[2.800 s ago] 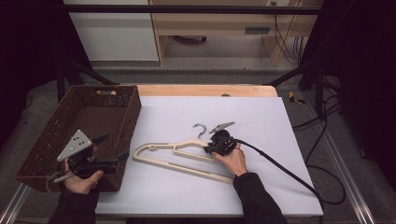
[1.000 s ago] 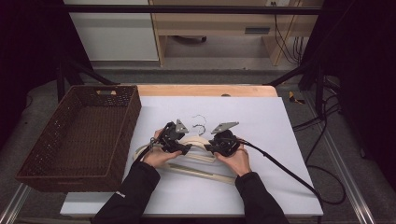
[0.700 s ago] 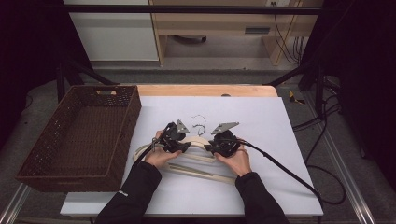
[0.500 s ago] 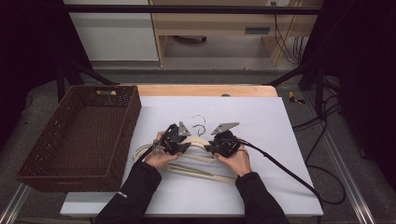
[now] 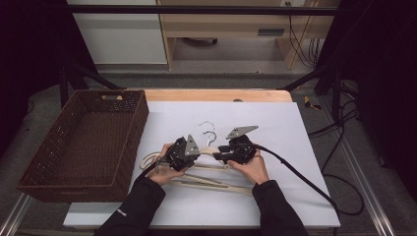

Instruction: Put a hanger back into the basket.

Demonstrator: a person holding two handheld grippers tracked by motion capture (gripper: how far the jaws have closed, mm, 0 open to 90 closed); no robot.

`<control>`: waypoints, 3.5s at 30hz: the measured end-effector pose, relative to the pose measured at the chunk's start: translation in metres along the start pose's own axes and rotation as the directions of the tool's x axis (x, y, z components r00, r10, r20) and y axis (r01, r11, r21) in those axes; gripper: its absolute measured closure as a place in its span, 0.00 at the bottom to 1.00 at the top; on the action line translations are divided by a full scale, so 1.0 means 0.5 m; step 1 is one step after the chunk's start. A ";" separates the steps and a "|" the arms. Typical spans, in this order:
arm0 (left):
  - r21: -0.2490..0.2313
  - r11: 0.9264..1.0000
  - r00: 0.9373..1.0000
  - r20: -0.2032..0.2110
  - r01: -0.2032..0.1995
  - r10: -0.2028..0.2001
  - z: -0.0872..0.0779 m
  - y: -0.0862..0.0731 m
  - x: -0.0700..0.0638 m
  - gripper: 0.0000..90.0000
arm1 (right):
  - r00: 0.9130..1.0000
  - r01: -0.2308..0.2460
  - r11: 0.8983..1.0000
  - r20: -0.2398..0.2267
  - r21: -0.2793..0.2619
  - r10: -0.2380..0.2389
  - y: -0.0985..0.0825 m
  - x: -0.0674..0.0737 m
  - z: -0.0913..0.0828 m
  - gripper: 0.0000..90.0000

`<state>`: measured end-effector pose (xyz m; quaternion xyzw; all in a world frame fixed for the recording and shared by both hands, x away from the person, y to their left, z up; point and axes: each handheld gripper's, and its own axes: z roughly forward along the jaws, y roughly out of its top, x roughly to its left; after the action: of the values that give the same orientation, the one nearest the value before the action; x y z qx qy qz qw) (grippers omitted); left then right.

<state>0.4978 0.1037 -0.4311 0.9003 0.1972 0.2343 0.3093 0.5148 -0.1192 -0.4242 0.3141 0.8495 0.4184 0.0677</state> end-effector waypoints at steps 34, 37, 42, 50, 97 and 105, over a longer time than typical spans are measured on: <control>-0.131 0.977 0.963 0.234 0.166 -0.132 -0.187 -0.018 -0.034 0.37 | 0.930 0.118 0.993 -0.349 -0.014 -0.116 0.006 0.092 -0.106 0.96; -0.098 0.986 0.963 0.247 0.136 -0.108 -0.170 -0.016 -0.041 0.46 | 0.924 0.134 0.991 -0.360 -0.013 -0.130 0.007 0.100 -0.098 0.96; -0.095 0.989 0.965 0.246 0.114 -0.087 -0.162 -0.011 -0.051 0.67 | 0.915 0.159 0.987 -0.373 -0.010 -0.152 0.008 0.107 -0.095 0.96; -0.055 0.995 0.970 0.231 0.087 -0.072 -0.165 -0.010 -0.055 0.81 | 0.916 0.168 0.986 -0.368 -0.012 -0.161 0.007 0.108 -0.094 0.94; -0.217 0.942 0.965 0.119 0.254 -0.233 -0.379 0.046 0.047 0.96 | 0.962 0.011 0.928 0.259 -0.373 0.093 -0.106 0.031 -0.276 0.04; -0.222 0.941 0.966 0.102 0.254 -0.237 -0.428 0.036 0.125 0.96 | 0.949 -0.022 0.924 0.282 -0.383 0.140 -0.130 0.016 -0.295 0.04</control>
<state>0.4358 0.2212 -0.2509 0.8342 0.2676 0.1820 0.4466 0.4219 -0.2427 -0.3775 0.3912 0.7194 0.5221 0.2385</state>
